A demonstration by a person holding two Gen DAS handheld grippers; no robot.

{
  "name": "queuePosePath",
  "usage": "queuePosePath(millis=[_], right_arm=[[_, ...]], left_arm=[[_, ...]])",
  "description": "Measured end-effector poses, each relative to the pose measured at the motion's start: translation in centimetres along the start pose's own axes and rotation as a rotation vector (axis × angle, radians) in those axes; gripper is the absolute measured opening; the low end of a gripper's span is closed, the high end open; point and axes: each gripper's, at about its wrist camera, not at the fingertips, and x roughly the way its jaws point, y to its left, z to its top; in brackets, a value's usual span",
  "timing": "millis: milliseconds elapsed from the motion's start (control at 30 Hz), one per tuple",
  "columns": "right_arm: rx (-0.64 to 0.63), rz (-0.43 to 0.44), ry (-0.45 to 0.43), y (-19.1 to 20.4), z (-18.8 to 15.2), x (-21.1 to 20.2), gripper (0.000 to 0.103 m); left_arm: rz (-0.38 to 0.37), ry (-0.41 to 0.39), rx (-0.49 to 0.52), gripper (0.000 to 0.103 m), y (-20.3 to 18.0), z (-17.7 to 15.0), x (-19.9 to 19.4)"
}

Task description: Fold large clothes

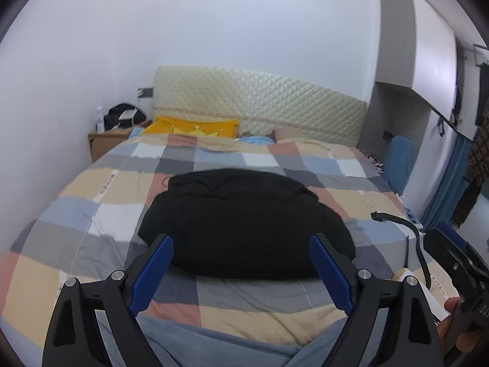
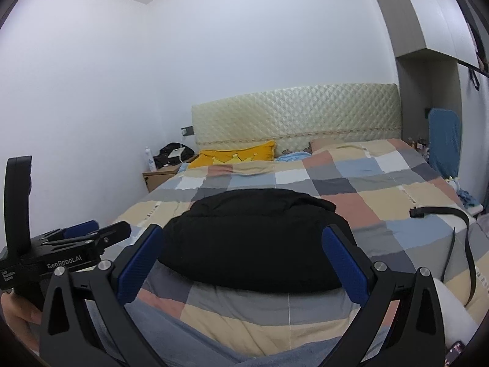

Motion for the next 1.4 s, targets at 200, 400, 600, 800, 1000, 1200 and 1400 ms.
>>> queuePosePath(millis=[200, 400, 600, 800, 1000, 1200, 1400], right_arm=[[0.057, -0.013, 0.022, -0.9, -2.2, 1.3, 0.103], [0.057, -0.039, 0.062, -1.3, -3.0, 2.4, 0.103], [0.036, -0.054, 0.076, -1.3, -3.4, 2.9, 0.103], [0.038, -0.074, 0.097, -1.6, -3.8, 3.7, 0.103], [0.044, -0.082, 0.112, -1.7, -4.2, 4.0, 0.103], [0.036, -0.09, 0.101, -1.7, -4.0, 3.6, 0.103], [0.031, -0.096, 0.099, -1.9, -3.9, 3.4, 0.103]], left_arm=[[0.022, 0.058, -0.016, 0.091, 0.2, -1.6, 1.6], [0.031, 0.082, 0.003, 0.091, -0.1, -2.0, 2.3], [0.049, 0.085, 0.018, 0.091, -0.2, -1.9, 2.3], [0.051, 0.092, 0.019, 0.091, -0.2, -1.5, 2.4], [0.054, 0.101, 0.025, 0.091, -0.2, -1.6, 2.6], [0.046, 0.122, 0.038, 0.091, -0.6, -1.6, 2.9], [0.033, 0.133, 0.053, 0.091, -0.9, -1.8, 2.7]])
